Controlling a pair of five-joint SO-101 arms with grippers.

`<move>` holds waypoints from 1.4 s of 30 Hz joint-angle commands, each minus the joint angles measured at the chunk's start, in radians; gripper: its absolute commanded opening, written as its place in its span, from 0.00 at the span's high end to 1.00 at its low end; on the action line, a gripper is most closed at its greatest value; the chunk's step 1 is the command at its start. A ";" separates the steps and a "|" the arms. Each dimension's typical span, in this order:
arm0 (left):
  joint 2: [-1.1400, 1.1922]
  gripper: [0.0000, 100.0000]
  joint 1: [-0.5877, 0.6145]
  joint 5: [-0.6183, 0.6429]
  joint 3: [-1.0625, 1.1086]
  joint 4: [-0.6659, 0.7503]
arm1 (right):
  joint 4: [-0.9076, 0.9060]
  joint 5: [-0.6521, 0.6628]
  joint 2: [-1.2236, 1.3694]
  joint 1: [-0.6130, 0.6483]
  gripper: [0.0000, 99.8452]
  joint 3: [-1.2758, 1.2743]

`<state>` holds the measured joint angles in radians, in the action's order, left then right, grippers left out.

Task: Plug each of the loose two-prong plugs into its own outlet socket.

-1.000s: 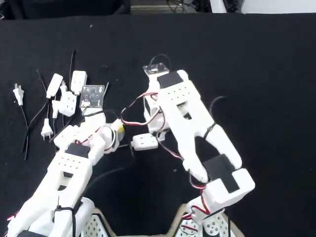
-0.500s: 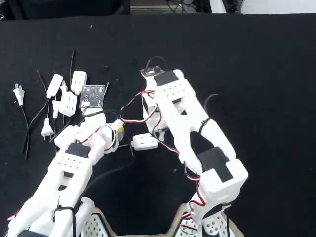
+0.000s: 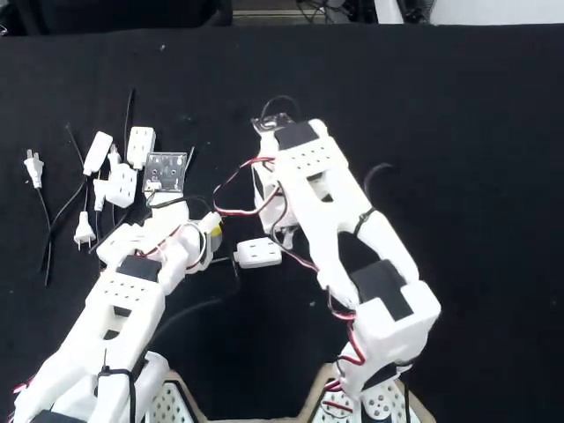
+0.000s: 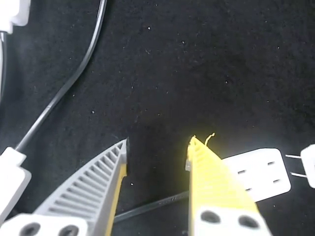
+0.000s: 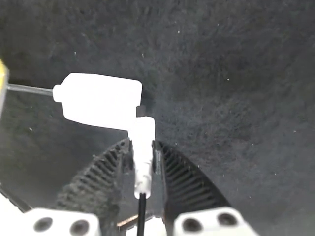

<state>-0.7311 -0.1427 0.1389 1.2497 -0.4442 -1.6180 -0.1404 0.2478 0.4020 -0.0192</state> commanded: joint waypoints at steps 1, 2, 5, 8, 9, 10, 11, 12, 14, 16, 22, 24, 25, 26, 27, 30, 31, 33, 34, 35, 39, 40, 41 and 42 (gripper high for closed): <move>-0.015 0.80 -0.002 0.011 -0.010 0.008 | -0.060 -0.012 0.007 0.014 0.99 0.111; -0.015 0.80 -0.002 0.011 -0.010 0.008 | -0.075 -0.012 0.010 0.021 0.99 0.131; -0.015 0.80 -0.002 0.011 -0.010 0.008 | -0.100 -0.025 0.024 0.046 0.99 0.166; -0.015 0.80 -0.002 0.011 -0.010 0.008 | -0.098 -0.078 0.039 0.064 0.99 0.166; -0.015 0.80 -0.002 0.011 -0.010 0.008 | -0.098 -0.083 0.045 0.071 0.99 0.168; -0.015 0.80 -0.002 0.011 -0.010 0.008 | -0.098 -0.083 0.050 0.072 0.99 0.168; -0.015 0.80 -0.002 0.011 -0.010 0.008 | -0.098 -0.084 0.054 0.072 0.99 0.168; -0.015 0.80 -0.002 0.011 -0.010 0.008 | -0.098 -0.086 0.058 0.072 0.99 0.166; -0.015 0.80 -0.002 0.011 -0.010 0.008 | -0.100 -0.086 0.065 0.072 0.99 0.165; -0.017 0.80 -0.002 0.011 -0.010 0.008 | -0.103 -0.087 0.068 0.072 0.99 0.165; -0.017 0.80 -0.002 0.011 -0.010 0.008 | -0.074 -0.091 0.068 0.072 0.99 0.153; -0.017 0.80 -0.002 0.011 -0.010 0.008 | -0.052 -0.091 0.068 0.074 0.99 0.125; -0.017 0.80 -0.002 0.011 -0.010 0.008 | -0.041 -0.091 0.068 0.075 0.99 0.108; -0.017 0.80 -0.002 0.011 -0.010 0.008 | -0.032 -0.091 0.068 0.075 0.99 0.093; -0.017 0.80 -0.002 0.011 -0.010 0.008 | -0.026 -0.091 0.067 0.075 0.99 0.082; -0.017 0.80 -0.002 0.011 -0.010 0.008 | -0.021 -0.091 0.067 0.072 0.99 0.073; -0.017 0.80 -0.002 0.011 -0.010 0.008 | -0.020 -0.091 0.067 0.072 0.99 0.071; -0.017 0.80 -0.002 0.011 -0.010 0.008 | -0.020 -0.091 0.068 0.072 0.99 0.071; -0.017 0.80 -0.002 0.011 -0.010 0.008 | -0.020 -0.091 0.068 0.074 0.99 0.071; -0.017 0.80 -0.002 0.011 -0.010 0.008 | -0.020 -0.091 0.068 0.075 0.99 0.071; -0.017 0.80 -0.002 0.011 -0.010 0.008 | -0.028 -0.083 0.068 0.075 0.99 0.074; -0.017 0.80 -0.002 0.011 -0.010 0.008 | -0.035 -0.081 0.067 0.075 0.99 0.079; -0.017 0.80 -0.002 0.011 -0.010 0.008 | -0.046 -0.081 0.064 0.075 0.99 0.085; -0.017 0.80 -0.002 0.011 -0.010 0.008 | -0.060 -0.081 0.064 0.075 0.99 0.099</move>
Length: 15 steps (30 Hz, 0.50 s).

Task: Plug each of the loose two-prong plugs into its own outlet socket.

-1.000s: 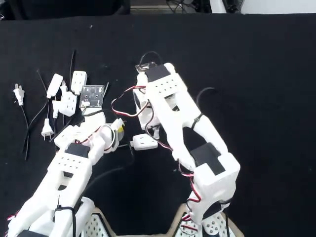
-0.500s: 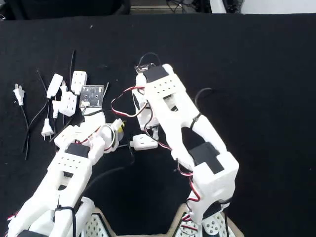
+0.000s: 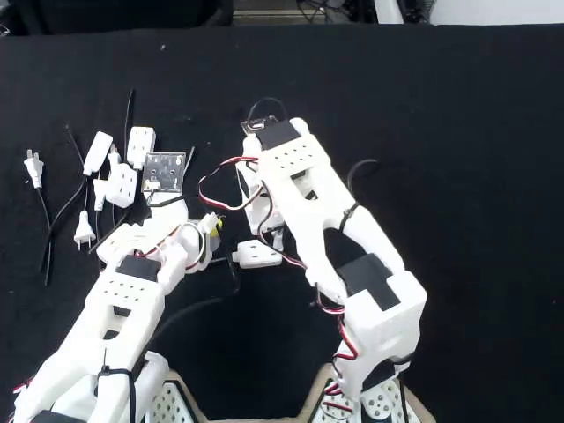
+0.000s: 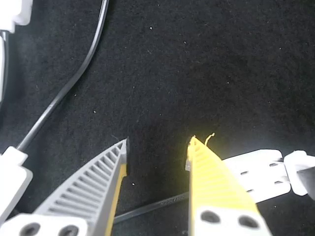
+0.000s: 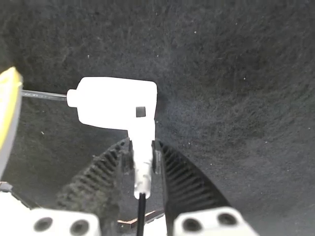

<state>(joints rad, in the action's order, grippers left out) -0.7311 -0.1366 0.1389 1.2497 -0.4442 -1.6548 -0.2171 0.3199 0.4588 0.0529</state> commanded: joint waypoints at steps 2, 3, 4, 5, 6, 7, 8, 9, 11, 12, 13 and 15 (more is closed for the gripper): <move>-0.017 0.80 -0.008 0.011 -0.010 0.008 | -0.057 -0.003 -0.005 0.015 0.99 0.058; -0.017 0.80 -0.008 0.011 -0.010 0.008 | -0.064 -0.003 -0.004 0.015 0.99 0.067; -0.017 0.80 -0.008 0.011 -0.010 0.008 | -0.066 -0.003 -0.004 0.017 0.99 0.070; -0.017 0.80 -0.008 0.011 -0.010 0.008 | -0.068 -0.003 -0.004 0.017 0.99 0.071; -0.017 0.80 -0.008 0.011 -0.010 0.008 | -0.068 -0.003 -0.004 0.018 0.99 0.070; -0.017 0.80 -0.008 0.011 -0.010 0.008 | -0.064 -0.003 -0.004 0.018 0.99 0.068; -0.017 0.80 -0.008 0.011 -0.010 0.008 | -0.064 -0.003 -0.004 0.018 0.99 0.068; -0.017 0.80 -0.008 0.011 -0.010 0.008 | -0.063 -0.003 -0.004 0.018 0.99 0.068; -0.017 0.80 -0.008 0.011 -0.010 0.008 | -0.063 -0.003 -0.002 0.018 0.99 0.067; -0.017 0.80 -0.008 0.011 -0.010 0.008 | -0.063 -0.003 0.001 0.018 0.99 0.067; -0.017 0.80 -0.008 0.011 -0.010 0.008 | -0.063 -0.003 0.010 0.018 0.99 0.071; -0.017 0.80 -0.008 0.011 -0.010 0.008 | -0.061 -0.003 0.036 0.018 0.99 0.074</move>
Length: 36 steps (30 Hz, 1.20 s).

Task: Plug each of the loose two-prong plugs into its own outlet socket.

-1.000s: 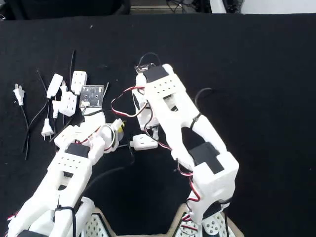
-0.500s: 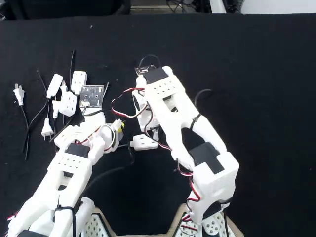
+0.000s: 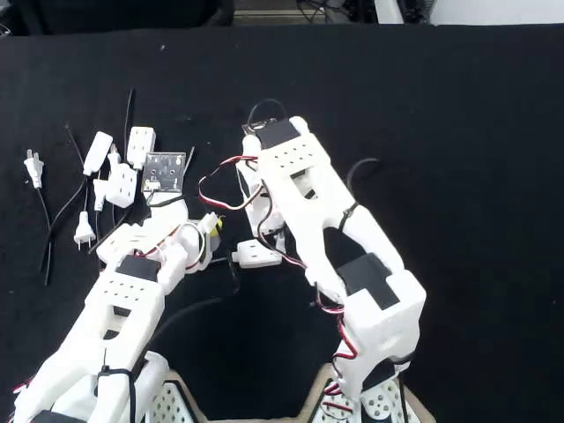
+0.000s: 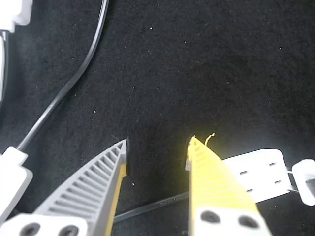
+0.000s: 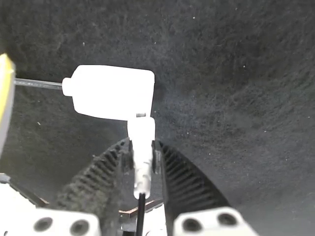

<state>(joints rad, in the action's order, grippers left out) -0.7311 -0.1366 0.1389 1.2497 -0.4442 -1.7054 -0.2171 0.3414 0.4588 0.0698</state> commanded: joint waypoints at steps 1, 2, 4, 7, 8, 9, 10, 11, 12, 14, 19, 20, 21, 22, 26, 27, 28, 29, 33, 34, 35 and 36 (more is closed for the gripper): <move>-0.017 0.80 -0.008 0.011 -0.010 0.008 | -0.011 -0.005 0.030 0.018 0.99 0.059; -0.017 0.80 -0.008 0.011 -0.010 0.008 | -0.011 -0.006 0.045 0.018 0.99 0.065; -0.017 0.80 -0.007 0.011 -0.010 0.008 | -0.018 -0.012 0.067 0.017 0.99 0.093; -0.017 0.80 -0.007 0.011 -0.010 0.008 | -0.018 -0.014 0.074 0.017 0.99 0.131; -0.017 0.80 -0.007 0.011 -0.010 0.008 | -0.018 -0.014 0.074 0.018 0.99 0.140; -0.017 0.80 -0.007 0.011 -0.010 0.008 | -0.018 -0.014 0.074 0.020 0.99 0.147; -0.017 0.80 -0.007 0.011 -0.010 0.008 | -0.020 -0.014 0.074 0.020 0.99 0.148; -0.017 0.80 -0.007 0.011 -0.010 0.008 | -0.021 -0.014 0.076 0.020 0.99 0.151; -0.017 0.80 -0.007 0.011 -0.010 0.008 | -0.032 -0.014 0.081 0.020 0.99 0.157; -0.017 0.80 -0.007 0.011 -0.010 0.008 | -0.038 -0.014 0.082 0.020 0.99 0.159; -0.017 0.80 -0.007 0.011 -0.010 0.008 | -0.034 -0.023 0.084 0.018 0.99 0.134; -0.017 0.80 -0.007 0.011 -0.010 0.008 | -0.031 -0.038 0.084 0.018 0.99 0.125; -0.017 0.80 -0.007 0.011 -0.010 0.008 | -0.020 -0.051 0.084 0.018 0.99 0.114; -0.017 0.80 -0.007 0.011 -0.010 0.008 | -0.011 -0.054 0.084 0.018 0.99 0.104; -0.017 0.80 -0.007 0.011 -0.010 0.008 | 0.003 -0.057 0.084 0.018 0.99 0.094; -0.017 0.80 -0.007 0.011 -0.010 0.008 | 0.003 -0.057 0.084 0.018 0.99 0.096; -0.017 0.80 -0.007 0.011 -0.010 0.008 | 0.003 -0.055 0.084 0.018 0.99 0.096; -0.017 0.80 -0.007 0.011 -0.010 0.008 | 0.003 -0.055 0.084 0.018 0.99 0.096; -0.017 0.80 -0.007 0.011 -0.010 0.008 | 0.005 -0.055 0.084 0.018 0.99 0.093; -0.017 0.80 -0.007 0.011 -0.010 0.008 | 0.008 -0.055 0.084 0.018 0.99 0.093; -0.017 0.80 -0.007 0.011 -0.010 0.008 | 0.014 -0.055 0.084 0.018 0.99 0.090; -0.017 0.80 -0.007 0.011 -0.010 0.008 | 0.021 -0.055 0.084 0.018 0.99 0.084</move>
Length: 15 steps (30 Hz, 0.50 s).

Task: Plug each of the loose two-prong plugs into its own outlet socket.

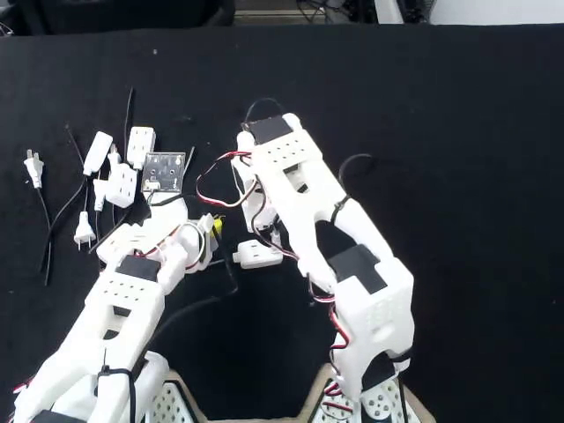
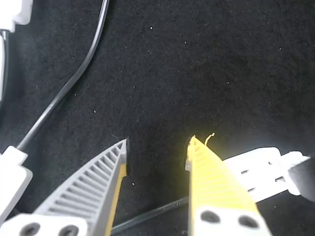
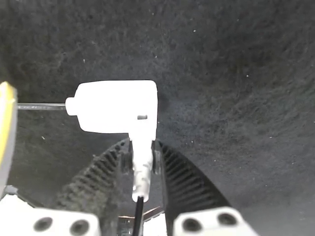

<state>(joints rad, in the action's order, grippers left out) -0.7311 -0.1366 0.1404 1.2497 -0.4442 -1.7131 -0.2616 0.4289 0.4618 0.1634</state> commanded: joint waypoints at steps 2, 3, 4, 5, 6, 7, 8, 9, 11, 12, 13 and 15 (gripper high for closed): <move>-0.017 0.80 -0.007 0.009 -0.010 0.008 | 0.058 -0.011 -0.004 0.017 0.99 -0.038; -0.017 0.80 -0.007 0.009 -0.010 0.008 | 0.074 -0.011 -0.004 0.017 0.99 -0.053; -0.017 0.80 -0.007 0.009 -0.010 0.008 | 0.087 -0.011 -0.007 0.017 0.99 -0.068; -0.017 0.80 -0.007 0.009 -0.010 0.008 | 0.100 -0.011 -0.012 0.017 0.99 -0.082; -0.017 0.80 -0.007 0.009 -0.010 0.008 | 0.109 -0.011 -0.012 0.018 0.99 -0.091; -0.017 0.80 -0.007 0.009 -0.010 0.008 | 0.118 -0.011 -0.012 0.018 0.99 -0.099; -0.017 0.80 -0.007 0.009 -0.010 0.008 | 0.127 -0.011 -0.012 0.018 0.99 -0.107; -0.017 0.80 -0.007 0.009 -0.010 0.008 | 0.132 -0.011 -0.010 0.018 0.99 -0.111; -0.017 0.80 -0.007 0.009 -0.010 0.008 | 0.146 -0.011 -0.012 0.018 0.99 -0.128; -0.017 0.80 -0.007 0.009 -0.010 0.008 | 0.155 -0.011 -0.012 0.018 0.99 -0.136; -0.017 0.80 -0.007 0.009 -0.010 0.008 | 0.163 -0.011 -0.012 0.018 0.99 -0.145; -0.017 0.80 -0.007 0.009 -0.010 0.008 | 0.190 -0.011 -0.012 0.018 0.99 -0.170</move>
<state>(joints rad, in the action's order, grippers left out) -0.7311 -0.1366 0.1404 1.2513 -0.4442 -1.5719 -0.2616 0.4242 0.4649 0.0238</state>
